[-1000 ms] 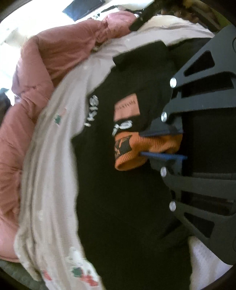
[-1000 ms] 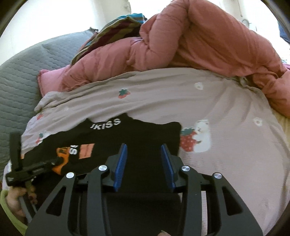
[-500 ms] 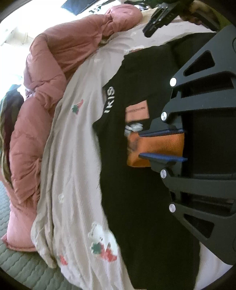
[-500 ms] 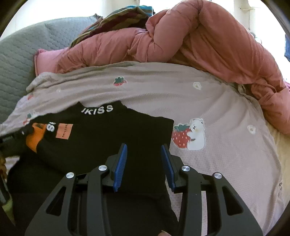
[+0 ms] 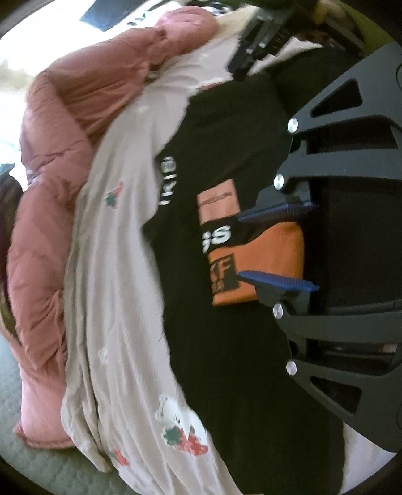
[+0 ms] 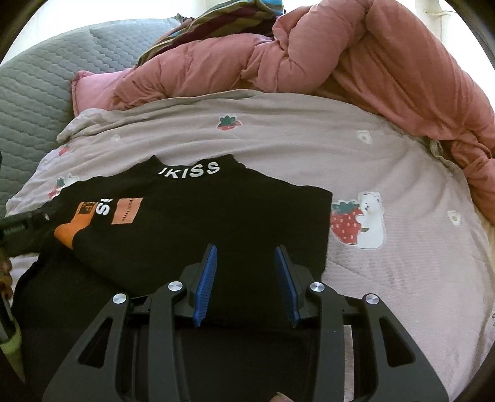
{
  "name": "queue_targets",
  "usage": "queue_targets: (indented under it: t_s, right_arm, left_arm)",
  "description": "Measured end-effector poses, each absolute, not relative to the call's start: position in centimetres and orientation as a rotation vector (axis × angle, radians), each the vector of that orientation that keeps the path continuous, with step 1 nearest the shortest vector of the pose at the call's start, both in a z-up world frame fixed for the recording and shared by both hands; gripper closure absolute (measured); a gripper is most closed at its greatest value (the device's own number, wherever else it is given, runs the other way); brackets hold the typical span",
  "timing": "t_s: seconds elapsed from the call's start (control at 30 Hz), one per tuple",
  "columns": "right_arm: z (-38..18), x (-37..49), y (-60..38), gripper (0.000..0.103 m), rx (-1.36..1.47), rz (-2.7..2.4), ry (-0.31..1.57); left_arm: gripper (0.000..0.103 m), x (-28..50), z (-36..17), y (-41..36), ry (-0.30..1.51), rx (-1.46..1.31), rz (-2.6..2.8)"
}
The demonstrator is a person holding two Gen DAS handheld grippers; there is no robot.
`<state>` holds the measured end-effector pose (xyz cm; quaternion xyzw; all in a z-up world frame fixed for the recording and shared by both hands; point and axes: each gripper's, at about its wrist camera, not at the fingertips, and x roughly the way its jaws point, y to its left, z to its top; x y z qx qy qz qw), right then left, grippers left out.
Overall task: Fold small clothes
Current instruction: 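Grasp the laid cuff with the left tool, straighten it, release, then move the left tool to the orange cuff of the other sleeve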
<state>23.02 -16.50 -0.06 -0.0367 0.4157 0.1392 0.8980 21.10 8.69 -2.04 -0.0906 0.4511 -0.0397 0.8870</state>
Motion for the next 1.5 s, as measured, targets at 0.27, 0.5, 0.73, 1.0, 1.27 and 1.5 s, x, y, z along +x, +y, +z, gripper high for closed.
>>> queue_targets:
  t_s: [0.27, 0.5, 0.73, 1.0, 1.27, 1.5]
  right_arm:
    - [0.7, 23.6, -15.2, 0.065, -0.073, 0.332, 0.839]
    - [-2.3, 24.9, -15.3, 0.059, -0.091, 0.306, 0.939]
    - [-4.7, 25.5, -17.7, 0.058, 0.029, 0.288, 1.024]
    - [-3.6, 24.2, -17.6, 0.053, 0.014, 0.281, 0.996]
    - [-2.4, 23.5, -17.4, 0.036, 0.026, 0.294, 0.966]
    - [-0.7, 22.6, -16.5, 0.016, 0.003, 0.306, 0.906]
  left_arm:
    - [0.072, 22.2, -5.7, 9.0, 1.043, -0.191, -0.060]
    - [0.072, 22.2, -5.7, 9.2, 1.044, -0.204, -0.066]
    - [0.072, 22.2, -5.6, 9.2, 1.043, -0.208, -0.068]
    - [0.055, 21.9, -5.0, 9.7, 1.032, -0.220, -0.067]
    - [0.029, 21.1, -3.3, 10.7, 0.976, -0.219, -0.019]
    - [0.016, 19.0, -0.7, 12.9, 0.890, -0.219, 0.051]
